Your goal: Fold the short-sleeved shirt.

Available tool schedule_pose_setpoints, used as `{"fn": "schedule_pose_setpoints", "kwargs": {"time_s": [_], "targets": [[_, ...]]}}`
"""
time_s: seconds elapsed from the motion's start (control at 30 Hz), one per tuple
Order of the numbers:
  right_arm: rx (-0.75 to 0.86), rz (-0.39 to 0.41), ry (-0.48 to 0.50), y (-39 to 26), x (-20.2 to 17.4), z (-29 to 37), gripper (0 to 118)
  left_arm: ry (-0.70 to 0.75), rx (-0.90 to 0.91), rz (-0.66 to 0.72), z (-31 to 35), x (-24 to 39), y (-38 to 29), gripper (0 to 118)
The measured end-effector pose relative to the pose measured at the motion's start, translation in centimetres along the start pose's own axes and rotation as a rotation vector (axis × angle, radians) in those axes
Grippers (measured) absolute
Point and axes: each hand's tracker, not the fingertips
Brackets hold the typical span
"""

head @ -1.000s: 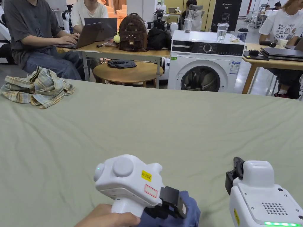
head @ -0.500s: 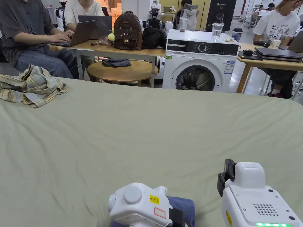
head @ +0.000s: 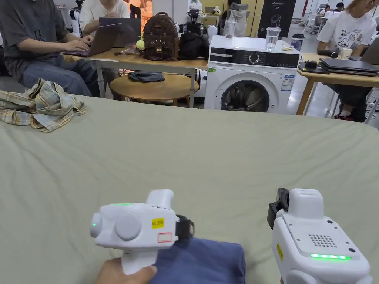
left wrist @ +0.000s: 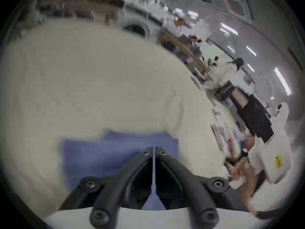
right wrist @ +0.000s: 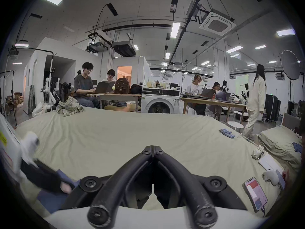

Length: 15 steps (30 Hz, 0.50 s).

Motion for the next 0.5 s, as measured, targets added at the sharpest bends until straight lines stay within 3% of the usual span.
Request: {"fn": "schedule_pose_setpoints", "kwargs": {"time_s": [0.1,0.3,0.5], "targets": [[0.009,-0.028,0.003,0.7,-0.5,-0.5,0,0.215,0.226,-0.151,2.5,-1.1,-0.2,0],[0.038,-0.047,0.011,1.9,-1.7,-1.0,0,0.308,0.523,-0.138,5.5,-3.9,-1.1,0],[0.055,-0.047,0.023,2.7,-2.4,-0.5,0,0.483,0.815,-0.27,6.8,-2.8,-4.1,0]]}}
